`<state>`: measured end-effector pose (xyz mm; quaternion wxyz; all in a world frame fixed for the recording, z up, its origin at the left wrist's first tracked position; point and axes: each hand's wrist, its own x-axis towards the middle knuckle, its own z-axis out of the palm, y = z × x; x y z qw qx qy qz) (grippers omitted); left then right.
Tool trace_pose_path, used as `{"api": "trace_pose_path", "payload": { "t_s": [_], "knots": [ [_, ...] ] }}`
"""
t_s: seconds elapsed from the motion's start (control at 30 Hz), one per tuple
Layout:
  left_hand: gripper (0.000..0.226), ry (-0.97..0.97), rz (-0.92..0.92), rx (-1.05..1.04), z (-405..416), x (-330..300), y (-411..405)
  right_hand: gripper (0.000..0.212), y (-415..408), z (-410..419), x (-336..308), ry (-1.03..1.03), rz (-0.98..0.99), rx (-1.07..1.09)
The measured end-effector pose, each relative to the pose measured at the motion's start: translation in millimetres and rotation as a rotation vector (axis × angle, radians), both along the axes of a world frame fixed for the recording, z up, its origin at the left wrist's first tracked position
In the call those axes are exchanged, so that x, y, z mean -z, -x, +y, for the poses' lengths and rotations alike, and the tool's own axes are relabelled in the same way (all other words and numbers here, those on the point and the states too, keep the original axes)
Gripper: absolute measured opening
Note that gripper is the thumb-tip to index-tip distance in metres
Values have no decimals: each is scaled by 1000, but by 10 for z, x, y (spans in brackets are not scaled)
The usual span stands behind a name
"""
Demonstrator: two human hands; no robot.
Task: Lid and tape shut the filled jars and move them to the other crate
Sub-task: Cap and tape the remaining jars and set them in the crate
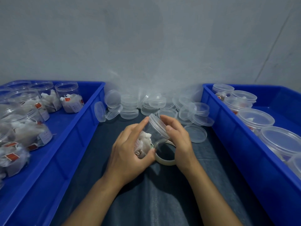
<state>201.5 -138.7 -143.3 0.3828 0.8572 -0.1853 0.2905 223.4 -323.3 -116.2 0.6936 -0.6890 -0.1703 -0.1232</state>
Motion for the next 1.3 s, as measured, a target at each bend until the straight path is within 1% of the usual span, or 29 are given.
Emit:
{"api": "trace_pose_path", "payload": {
  "t_s": [0.1,0.2,0.23,0.3,0.4,0.5,0.6,0.67,0.73,0.77,0.83,0.93,1.0,1.1,1.13,1.23,1.3],
  "knots": [
    [88,8,2,-2,13,7,2,47,-10,40,-5,6,7,-6],
    [89,6,7,3,7,9,7,55,14,61,4,112,13,124],
    [90,-4,4,4,2,10,6,57,15,49,15,144,12,138],
    [89,-15,-5,3,-4,12,0,58,21,31,21,133,11,80],
    [88,1,-6,2,2,21,-15,53,11,23,-2,73,-2,-21],
    [89,15,5,4,12,29,-21,50,18,72,-19,70,2,36],
    [90,1,4,7,9,29,-16,63,26,55,5,135,32,137],
    [90,-10,-5,2,0,22,-11,72,34,29,25,123,66,71],
    [88,-5,-10,-1,-8,10,-9,75,29,28,31,53,97,-38],
    [87,1,-7,0,-12,5,-8,74,21,40,28,31,99,-52],
    [87,17,2,2,-5,0,-2,74,16,75,28,41,87,2],
    [88,32,28,1,6,-4,8,73,27,70,13,160,73,126],
    [88,31,28,-1,3,-5,13,73,35,41,13,191,70,121],
    [89,26,23,-6,0,0,8,73,48,45,-8,164,56,67],
    [89,27,25,-7,1,2,7,71,50,54,-17,155,54,67],
    [90,26,24,-10,7,9,-4,54,43,82,-45,137,48,109],
    [91,26,27,-9,7,15,-7,49,41,100,-57,136,47,142]
  ]
}}
